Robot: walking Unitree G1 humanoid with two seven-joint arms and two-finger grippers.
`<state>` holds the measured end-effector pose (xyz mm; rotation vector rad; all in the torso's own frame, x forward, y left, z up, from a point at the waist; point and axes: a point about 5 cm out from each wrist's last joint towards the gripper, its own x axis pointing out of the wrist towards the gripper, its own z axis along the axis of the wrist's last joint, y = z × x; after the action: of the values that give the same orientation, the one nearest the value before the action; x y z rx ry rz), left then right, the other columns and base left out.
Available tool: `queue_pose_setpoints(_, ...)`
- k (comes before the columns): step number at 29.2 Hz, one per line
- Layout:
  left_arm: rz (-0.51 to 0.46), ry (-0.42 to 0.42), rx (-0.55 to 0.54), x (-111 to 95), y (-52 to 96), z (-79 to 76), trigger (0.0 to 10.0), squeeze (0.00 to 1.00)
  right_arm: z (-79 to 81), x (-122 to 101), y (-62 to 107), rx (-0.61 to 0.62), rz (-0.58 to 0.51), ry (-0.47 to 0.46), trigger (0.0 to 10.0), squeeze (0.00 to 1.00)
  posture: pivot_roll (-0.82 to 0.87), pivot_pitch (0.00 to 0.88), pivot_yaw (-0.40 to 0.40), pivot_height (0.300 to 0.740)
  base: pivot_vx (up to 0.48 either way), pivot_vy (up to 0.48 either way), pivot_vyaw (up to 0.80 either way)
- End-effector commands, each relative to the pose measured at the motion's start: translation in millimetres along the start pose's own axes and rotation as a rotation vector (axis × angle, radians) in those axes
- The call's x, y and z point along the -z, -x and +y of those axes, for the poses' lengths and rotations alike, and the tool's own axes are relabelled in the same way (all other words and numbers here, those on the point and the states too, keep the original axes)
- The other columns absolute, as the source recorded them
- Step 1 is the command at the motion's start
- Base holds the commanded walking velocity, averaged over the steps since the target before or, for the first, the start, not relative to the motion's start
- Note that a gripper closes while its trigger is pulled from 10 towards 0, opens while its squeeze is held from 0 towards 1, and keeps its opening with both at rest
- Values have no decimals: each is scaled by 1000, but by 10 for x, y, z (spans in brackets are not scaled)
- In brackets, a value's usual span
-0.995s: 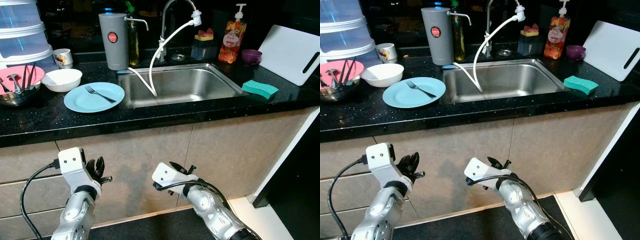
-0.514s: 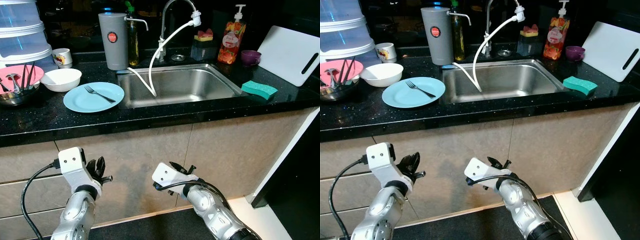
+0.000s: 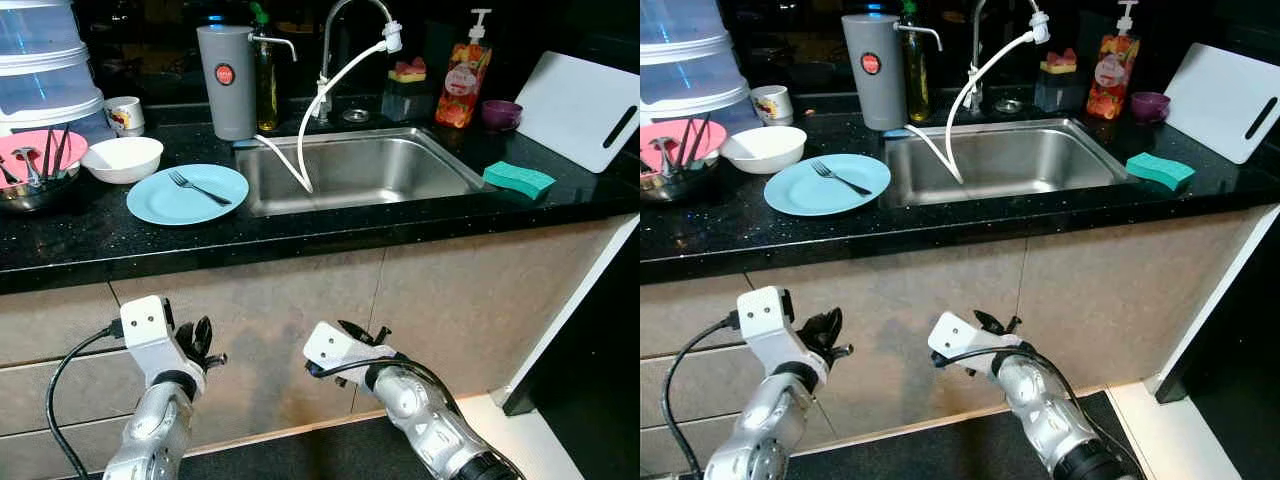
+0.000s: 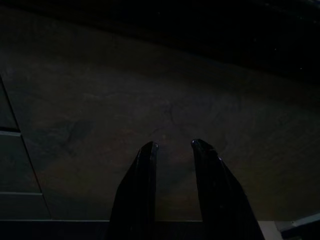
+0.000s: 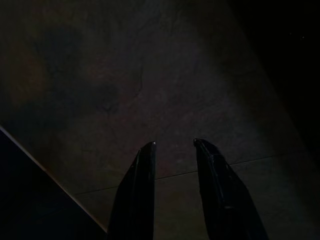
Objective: Kitchen organization
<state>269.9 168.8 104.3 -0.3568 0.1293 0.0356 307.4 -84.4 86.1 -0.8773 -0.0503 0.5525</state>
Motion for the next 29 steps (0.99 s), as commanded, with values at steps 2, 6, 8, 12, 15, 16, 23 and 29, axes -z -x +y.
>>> queue_pose_setpoints(2,9,13,-8,11,-16,9,10000,0,-23,42,2,-2,12,-8,10000,0,-145,6,14,740,0,0,0)
queue_pose_setpoints(6,-6,13,-8,-11,-4,4,10000,0,-26,43,0,-3,12,-8,10000,0,-141,8,10,740,0,0,0)
queue_pose_setpoints(8,-6,12,-8,-12,-4,5,10000,0,-26,43,-1,-4,12,-7,10000,0,-141,8,10,740,0,0,0)
queue_pose_setpoints(12,3,4,-2,-6,-7,-3,10000,0,-25,41,-2,-6,10,-7,10000,0,-141,8,10,740,0,0,0)
queue_pose_setpoints(15,3,2,0,-5,-8,-8,10000,0,-24,41,-1,-7,10,-7,10000,0,-141,8,10,740,0,0,0)
queue_pose_setpoints(16,4,3,1,-6,-10,-6,10000,0,-24,39,-2,-7,11,-7,10000,0,-144,10,15,740,0,0,0)
queue_pose_setpoints(23,6,6,2,-7,-13,-3,10000,0,-23,35,3,-6,10,-8,10000,0,-148,11,17,740,0,0,0)
queue_pose_setpoints(29,12,2,4,-2,-14,-1,10000,0,-16,30,4,-5,8,-7,10000,0,-146,14,18,740,0,0,0)
